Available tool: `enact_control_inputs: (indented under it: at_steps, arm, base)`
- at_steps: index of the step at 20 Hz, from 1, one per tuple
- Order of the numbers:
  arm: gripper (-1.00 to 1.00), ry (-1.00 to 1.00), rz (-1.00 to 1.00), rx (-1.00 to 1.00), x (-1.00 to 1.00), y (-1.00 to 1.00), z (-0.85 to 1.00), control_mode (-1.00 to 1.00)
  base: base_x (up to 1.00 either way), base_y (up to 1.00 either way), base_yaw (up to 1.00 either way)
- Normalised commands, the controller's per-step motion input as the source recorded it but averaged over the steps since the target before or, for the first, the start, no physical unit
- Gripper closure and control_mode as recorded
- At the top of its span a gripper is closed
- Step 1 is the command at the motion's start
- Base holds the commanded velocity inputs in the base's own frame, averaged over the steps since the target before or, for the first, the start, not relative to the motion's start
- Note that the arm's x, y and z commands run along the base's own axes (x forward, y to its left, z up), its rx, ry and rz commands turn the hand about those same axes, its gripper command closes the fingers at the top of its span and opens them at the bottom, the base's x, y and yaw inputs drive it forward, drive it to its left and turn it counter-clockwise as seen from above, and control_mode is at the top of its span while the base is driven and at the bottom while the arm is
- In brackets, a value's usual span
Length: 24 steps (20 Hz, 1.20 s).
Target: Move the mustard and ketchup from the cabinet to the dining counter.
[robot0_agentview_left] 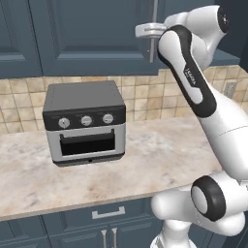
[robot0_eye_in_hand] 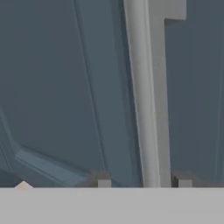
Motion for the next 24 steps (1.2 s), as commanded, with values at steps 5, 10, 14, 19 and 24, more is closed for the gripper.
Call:
enact_control_inputs:
  at_steps: [5,10,14,19,24]
  arm:
    - [1.00,0.06,0.11,0.01,-0.50,0.58,0.08,-1.00]
    - [1.00,0.03,0.09,0.00,-0.51,0.64,0.02,-1.00]
    - [1.00,0.00,0.07,0.00,-0.60,0.71,0.00,-1.00]
    - [1.00,0.00,0.04,0.00,-0.53,0.72,0.00,-1.00]
    - [1.00,0.00,0.03,0.00,-0.50,0.73,0.00,-1.00]
  base:
    - [0.00,0.00,0.00]
    - [0.00,0.00,0.00]
    - [0.00,0.00,0.00]
    - [0.00,0.00,0.00]
    - [0.00,0.00,0.00]
